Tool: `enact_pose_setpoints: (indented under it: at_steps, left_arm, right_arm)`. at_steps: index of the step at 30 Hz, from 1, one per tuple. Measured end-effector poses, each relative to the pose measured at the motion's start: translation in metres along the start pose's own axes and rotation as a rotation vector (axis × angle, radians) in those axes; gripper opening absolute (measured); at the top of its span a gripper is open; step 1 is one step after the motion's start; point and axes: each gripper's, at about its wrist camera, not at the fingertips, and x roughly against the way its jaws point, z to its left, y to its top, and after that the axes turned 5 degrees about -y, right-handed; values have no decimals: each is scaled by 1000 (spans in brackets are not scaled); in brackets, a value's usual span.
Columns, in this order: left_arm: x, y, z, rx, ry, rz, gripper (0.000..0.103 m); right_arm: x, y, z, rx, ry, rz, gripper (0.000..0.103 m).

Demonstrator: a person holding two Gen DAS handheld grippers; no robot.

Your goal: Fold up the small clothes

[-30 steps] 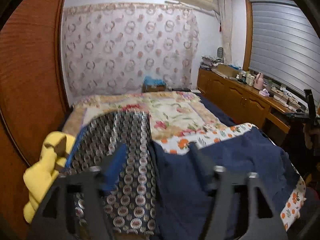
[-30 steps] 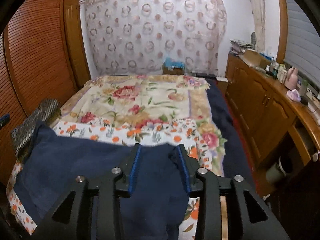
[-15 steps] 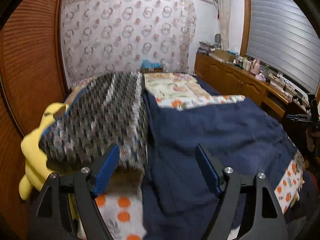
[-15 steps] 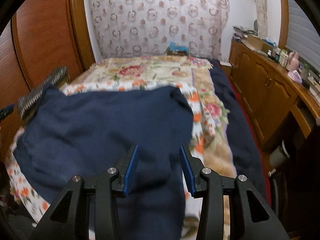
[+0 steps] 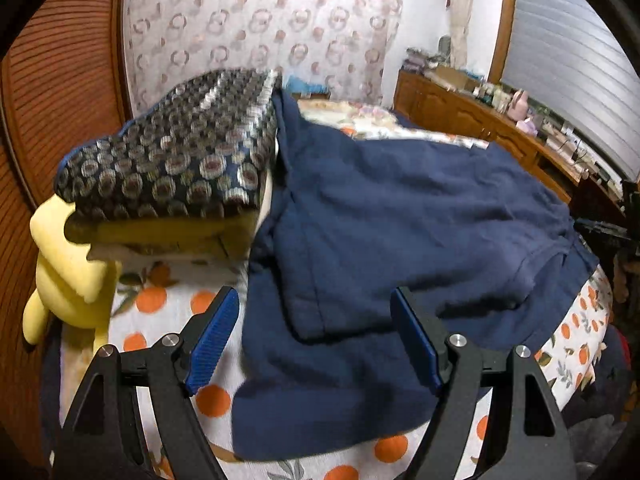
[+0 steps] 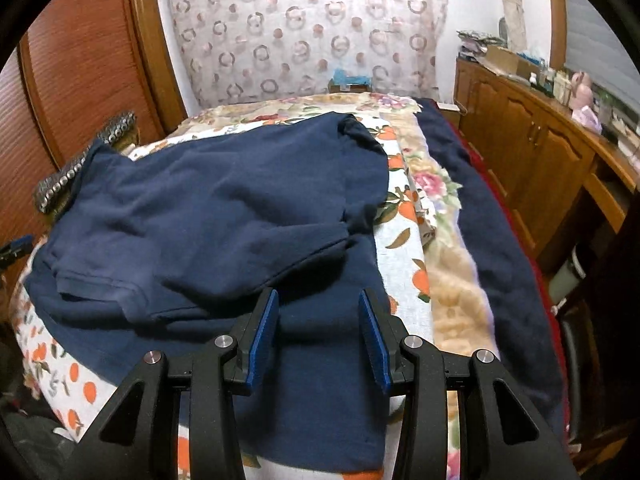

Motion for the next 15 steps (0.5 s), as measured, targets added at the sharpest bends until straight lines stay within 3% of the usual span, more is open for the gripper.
enact_pose_setpoints:
  at_steps: [7, 15]
  left_arm:
    - [-4, -2, -2, 7, 21, 13, 79]
    - [-23, -5, -2, 7, 32, 70, 79]
  right_arm:
    - [-10, 6, 0, -11, 32, -17, 43]
    - [-26, -9, 7, 2, 12, 2, 43]
